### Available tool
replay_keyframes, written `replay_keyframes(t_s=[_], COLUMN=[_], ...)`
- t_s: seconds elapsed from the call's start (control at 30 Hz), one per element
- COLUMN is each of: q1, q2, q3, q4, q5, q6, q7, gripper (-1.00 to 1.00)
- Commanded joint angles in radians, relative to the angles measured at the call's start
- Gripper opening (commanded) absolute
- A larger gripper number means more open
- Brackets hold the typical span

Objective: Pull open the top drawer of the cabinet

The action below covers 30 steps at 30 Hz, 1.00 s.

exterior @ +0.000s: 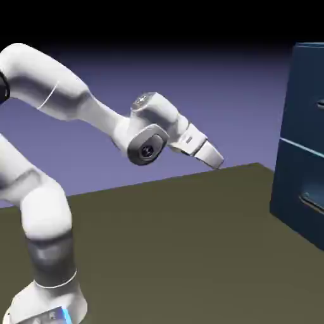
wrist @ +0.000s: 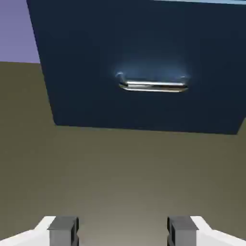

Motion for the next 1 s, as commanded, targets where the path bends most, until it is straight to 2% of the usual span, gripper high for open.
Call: replay_keyframes(t_s=[0.0,0.97], q1=[0.027,0.799], q2=[-0.010,-0.293], q3=[-0.018,-0.543], q4=[0.018,0.530], q5=[-0.033,-0.979], q6=[-0.004,-0.131], q7=[-0.044,-1.305], gripper=[0.00,0.00])
